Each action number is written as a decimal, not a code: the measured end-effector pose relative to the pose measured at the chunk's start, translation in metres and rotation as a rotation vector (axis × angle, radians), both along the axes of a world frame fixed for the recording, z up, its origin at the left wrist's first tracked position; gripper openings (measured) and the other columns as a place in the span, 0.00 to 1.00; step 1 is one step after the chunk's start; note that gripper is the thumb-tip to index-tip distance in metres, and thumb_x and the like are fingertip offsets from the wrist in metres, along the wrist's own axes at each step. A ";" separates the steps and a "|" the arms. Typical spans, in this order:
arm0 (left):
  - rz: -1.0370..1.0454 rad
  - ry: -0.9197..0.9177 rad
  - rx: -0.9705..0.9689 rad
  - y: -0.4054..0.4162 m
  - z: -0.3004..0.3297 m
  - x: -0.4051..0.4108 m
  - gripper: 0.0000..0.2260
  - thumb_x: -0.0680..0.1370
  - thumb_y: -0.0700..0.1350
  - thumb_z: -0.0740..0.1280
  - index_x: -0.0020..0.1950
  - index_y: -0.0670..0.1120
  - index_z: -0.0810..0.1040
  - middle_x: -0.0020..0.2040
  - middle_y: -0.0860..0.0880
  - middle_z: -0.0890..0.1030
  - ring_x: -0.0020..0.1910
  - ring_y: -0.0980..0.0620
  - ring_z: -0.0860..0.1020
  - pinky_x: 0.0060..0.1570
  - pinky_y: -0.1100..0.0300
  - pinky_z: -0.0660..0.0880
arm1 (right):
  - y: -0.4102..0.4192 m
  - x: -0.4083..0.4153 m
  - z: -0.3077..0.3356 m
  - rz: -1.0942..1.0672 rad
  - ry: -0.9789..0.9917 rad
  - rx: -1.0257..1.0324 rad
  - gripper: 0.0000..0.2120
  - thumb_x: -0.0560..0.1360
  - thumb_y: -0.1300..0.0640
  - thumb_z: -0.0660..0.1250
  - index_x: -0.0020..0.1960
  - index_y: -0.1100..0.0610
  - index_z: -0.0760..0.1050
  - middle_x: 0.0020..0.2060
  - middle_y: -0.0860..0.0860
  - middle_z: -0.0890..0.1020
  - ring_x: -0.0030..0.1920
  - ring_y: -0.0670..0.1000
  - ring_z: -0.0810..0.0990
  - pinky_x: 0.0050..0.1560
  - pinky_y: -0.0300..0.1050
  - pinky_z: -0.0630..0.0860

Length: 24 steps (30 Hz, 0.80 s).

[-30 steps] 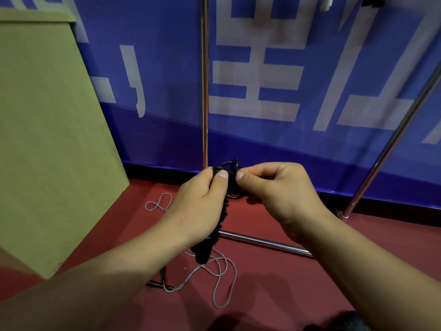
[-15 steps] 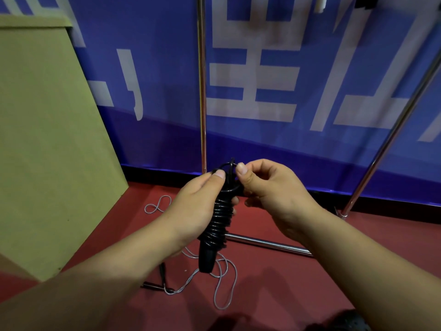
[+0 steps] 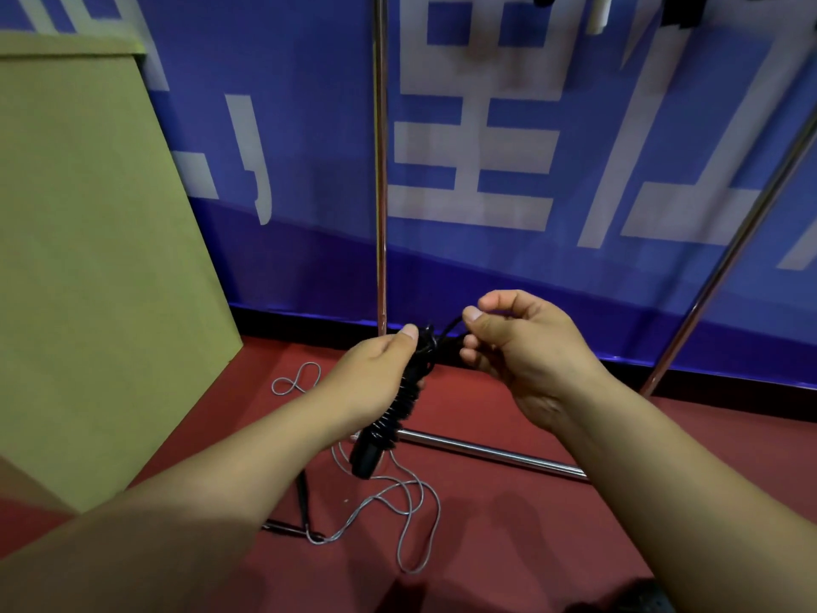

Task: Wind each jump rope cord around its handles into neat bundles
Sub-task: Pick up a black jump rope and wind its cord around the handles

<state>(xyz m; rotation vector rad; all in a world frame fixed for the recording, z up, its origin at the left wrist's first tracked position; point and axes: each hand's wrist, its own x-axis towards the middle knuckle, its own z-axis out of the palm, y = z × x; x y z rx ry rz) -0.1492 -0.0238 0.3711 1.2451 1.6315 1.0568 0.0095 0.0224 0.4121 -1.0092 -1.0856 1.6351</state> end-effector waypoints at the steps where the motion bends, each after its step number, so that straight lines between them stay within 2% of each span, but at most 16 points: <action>1: -0.006 -0.031 -0.008 0.002 0.001 0.002 0.23 0.83 0.60 0.55 0.41 0.47 0.80 0.37 0.48 0.83 0.38 0.49 0.80 0.47 0.52 0.77 | 0.002 0.001 0.001 -0.029 0.016 0.007 0.07 0.76 0.69 0.68 0.47 0.58 0.74 0.34 0.54 0.78 0.27 0.46 0.77 0.32 0.41 0.79; 6: -0.054 -0.160 0.020 0.003 0.008 0.015 0.19 0.82 0.58 0.58 0.43 0.45 0.77 0.36 0.46 0.81 0.36 0.46 0.78 0.37 0.57 0.75 | 0.005 0.007 0.002 -0.057 0.054 0.055 0.08 0.77 0.70 0.66 0.51 0.59 0.75 0.35 0.54 0.78 0.30 0.48 0.77 0.36 0.41 0.81; 9: 0.012 -0.183 0.075 0.008 0.016 0.022 0.16 0.82 0.56 0.61 0.42 0.45 0.76 0.35 0.47 0.80 0.36 0.48 0.78 0.35 0.59 0.75 | 0.014 0.009 0.000 -0.038 0.044 0.121 0.09 0.76 0.69 0.67 0.51 0.57 0.78 0.36 0.50 0.82 0.34 0.47 0.79 0.39 0.42 0.79; 12: 0.113 -0.277 0.093 0.019 0.022 0.030 0.16 0.82 0.55 0.60 0.44 0.44 0.77 0.35 0.45 0.79 0.34 0.47 0.77 0.32 0.59 0.74 | 0.026 0.006 0.001 -0.005 0.064 0.086 0.10 0.78 0.67 0.66 0.55 0.56 0.79 0.42 0.49 0.86 0.40 0.45 0.83 0.43 0.41 0.78; 15: 0.152 -0.288 0.103 0.041 0.033 0.035 0.18 0.83 0.56 0.60 0.43 0.45 0.78 0.35 0.45 0.81 0.34 0.47 0.77 0.35 0.55 0.73 | 0.047 -0.002 0.016 0.022 0.147 -0.032 0.09 0.79 0.65 0.64 0.56 0.58 0.79 0.47 0.52 0.87 0.43 0.47 0.84 0.42 0.41 0.79; 18: 0.162 -0.275 0.123 0.064 0.061 0.029 0.17 0.82 0.58 0.60 0.43 0.47 0.79 0.35 0.46 0.81 0.35 0.46 0.79 0.39 0.53 0.74 | 0.069 -0.009 0.045 0.017 0.147 -0.058 0.08 0.80 0.64 0.64 0.57 0.58 0.79 0.46 0.52 0.87 0.41 0.47 0.84 0.41 0.40 0.80; 21: 0.146 -0.210 0.169 0.083 0.104 0.021 0.18 0.82 0.59 0.60 0.43 0.48 0.79 0.36 0.47 0.82 0.36 0.47 0.79 0.39 0.52 0.76 | 0.089 -0.011 0.085 -0.009 0.092 0.013 0.08 0.80 0.64 0.65 0.56 0.57 0.79 0.43 0.53 0.85 0.40 0.48 0.83 0.39 0.41 0.82; 24: 0.146 -0.136 0.206 0.098 0.150 0.017 0.19 0.81 0.62 0.59 0.45 0.50 0.80 0.39 0.48 0.84 0.39 0.47 0.82 0.47 0.49 0.79 | 0.106 -0.010 0.133 -0.012 0.033 0.119 0.08 0.79 0.65 0.66 0.56 0.58 0.79 0.43 0.54 0.82 0.42 0.50 0.80 0.47 0.45 0.83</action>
